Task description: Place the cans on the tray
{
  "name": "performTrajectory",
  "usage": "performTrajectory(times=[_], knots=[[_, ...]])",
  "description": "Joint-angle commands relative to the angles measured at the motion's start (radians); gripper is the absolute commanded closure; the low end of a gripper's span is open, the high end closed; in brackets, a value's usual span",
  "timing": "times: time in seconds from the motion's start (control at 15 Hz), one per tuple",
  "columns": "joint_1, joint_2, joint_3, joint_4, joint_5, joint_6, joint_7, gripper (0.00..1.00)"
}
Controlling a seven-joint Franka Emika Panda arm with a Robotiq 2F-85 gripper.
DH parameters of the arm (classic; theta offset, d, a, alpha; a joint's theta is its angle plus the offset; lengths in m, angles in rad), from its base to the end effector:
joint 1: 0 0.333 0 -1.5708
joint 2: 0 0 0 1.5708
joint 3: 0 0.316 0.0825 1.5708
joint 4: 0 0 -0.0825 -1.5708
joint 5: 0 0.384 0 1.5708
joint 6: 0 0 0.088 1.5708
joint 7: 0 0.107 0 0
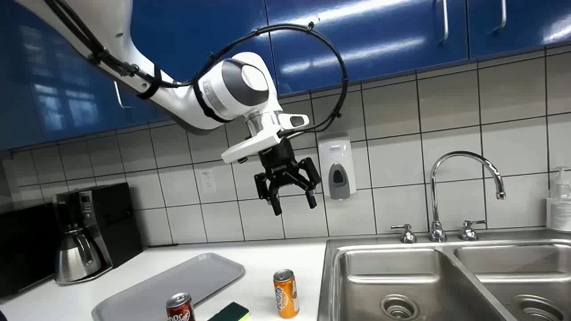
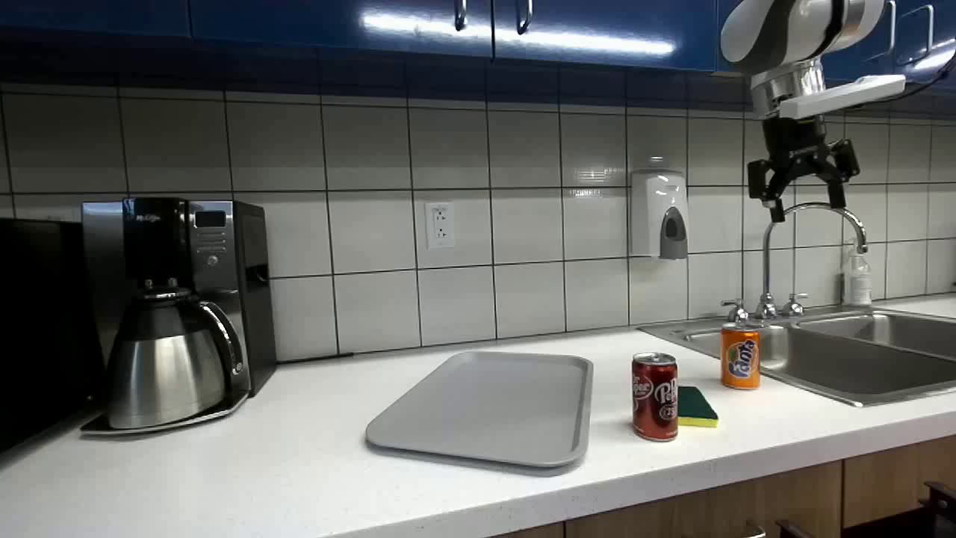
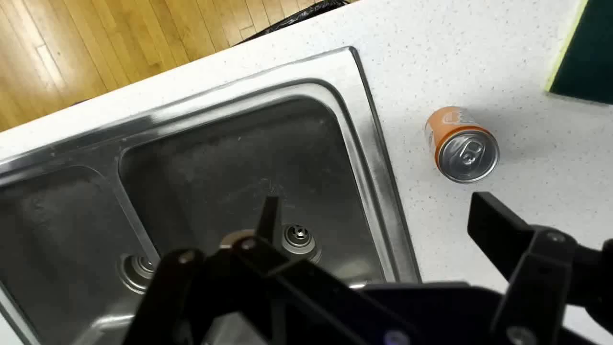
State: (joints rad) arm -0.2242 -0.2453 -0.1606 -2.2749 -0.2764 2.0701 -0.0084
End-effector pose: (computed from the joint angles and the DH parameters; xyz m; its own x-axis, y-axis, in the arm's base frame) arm 0.4365 -0.1949 0.4598 0.9706 -0.2393 0.0245 -0.2391 -0.9487 0.2070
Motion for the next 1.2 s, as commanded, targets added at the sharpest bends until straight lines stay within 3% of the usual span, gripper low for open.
performTrajectory(times=[0.0, 0.67, 1.13], knots=[[0.007, 0.000, -0.006, 0.002, -0.001, -0.002, 0.001, 0.00], [0.009, -0.008, 0.004, -0.018, -0.029, 0.012, 0.009, 0.00], [0.031, -0.009, -0.001, -0.064, 0.013, 0.076, 0.010, 0.00]])
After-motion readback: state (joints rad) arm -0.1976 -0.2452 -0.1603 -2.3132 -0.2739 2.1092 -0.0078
